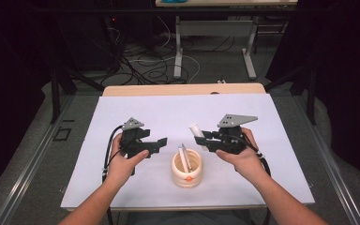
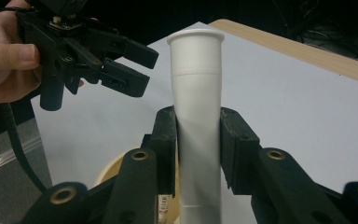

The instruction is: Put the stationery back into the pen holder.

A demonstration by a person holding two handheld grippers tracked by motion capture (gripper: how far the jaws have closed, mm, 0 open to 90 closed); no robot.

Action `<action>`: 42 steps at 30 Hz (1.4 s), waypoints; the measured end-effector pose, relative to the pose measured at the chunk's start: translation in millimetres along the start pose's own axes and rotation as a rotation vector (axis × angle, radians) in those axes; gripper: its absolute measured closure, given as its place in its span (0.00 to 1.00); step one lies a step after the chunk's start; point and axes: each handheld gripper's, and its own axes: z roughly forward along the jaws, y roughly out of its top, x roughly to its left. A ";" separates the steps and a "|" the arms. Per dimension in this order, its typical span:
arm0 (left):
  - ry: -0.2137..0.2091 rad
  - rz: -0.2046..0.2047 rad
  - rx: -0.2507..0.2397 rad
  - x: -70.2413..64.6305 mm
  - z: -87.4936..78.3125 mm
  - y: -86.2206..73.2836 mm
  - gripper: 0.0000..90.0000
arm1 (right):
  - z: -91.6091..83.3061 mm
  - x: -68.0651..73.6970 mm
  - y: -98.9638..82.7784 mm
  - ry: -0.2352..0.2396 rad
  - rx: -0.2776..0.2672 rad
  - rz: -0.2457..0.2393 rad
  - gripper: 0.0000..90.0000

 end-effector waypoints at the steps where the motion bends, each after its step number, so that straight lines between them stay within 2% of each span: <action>1: -0.005 -0.022 -0.003 1.1 -0.5 -0.3 0.19 | 0.4 0.3 -1.4 -0.001 -0.016 0.004 0.77; 3: -0.008 -0.041 -0.014 2.6 -1.0 -1.3 0.19 | 0.4 0.8 -3.7 -0.001 -0.028 0.010 0.77; 9: -0.005 -0.045 -0.018 3.6 1.0 -5.4 0.16 | 2.8 4.9 -9.5 0.007 -0.071 0.040 0.77; 11: 0.018 -0.033 -0.007 2.9 3.8 -7.3 0.06 | 4.3 7.1 -11.9 0.008 -0.088 0.050 0.77; 13: 0.010 -0.044 -0.008 2.1 6.6 -9.3 0.01 | 5.7 9.0 -14.4 0.009 -0.093 0.054 0.77; 15: 0.006 -0.027 0.011 2.4 7.5 -10.3 0.01 | 7.0 10.5 -17.1 0.011 -0.087 0.060 0.77; 16: 0.006 -0.035 0.003 1.6 8.7 -11.3 0.01 | 8.5 11.4 -18.8 0.011 -0.100 0.064 0.77; 17: 0.007 -0.017 0.009 2.1 9.1 -12.2 0.00 | 9.7 11.9 -20.4 0.010 -0.104 0.065 0.77; 19: 0.007 -0.011 0.017 2.1 9.5 -13.6 0.00 | 11.9 13.5 -24.3 0.009 -0.107 0.071 0.77; 21: -0.001 -0.024 0.014 2.2 10.5 -15.7 0.00 | 13.6 15.2 -28.0 0.007 -0.098 0.081 0.77; 22: -0.004 -0.023 0.019 2.8 10.2 -16.4 0.00 | 15.3 15.8 -30.0 0.007 -0.112 0.087 0.77; 27: -0.001 -0.045 -0.005 6.3 11.1 -20.6 0.00 | 22.5 20.5 -38.8 0.015 -0.115 0.100 0.77; 30: 0.007 -0.053 0.002 9.1 10.1 -22.8 0.00 | 26.6 23.6 -42.2 0.026 -0.113 0.105 0.77; 35: 0.017 -0.078 -0.018 11.7 10.6 -26.9 0.01 | 34.4 28.8 -48.3 0.042 -0.087 0.106 0.77; 42: 0.025 -0.089 -0.014 14.5 10.4 -30.5 0.02 | 43.4 31.6 -57.5 0.046 -0.060 0.118 0.77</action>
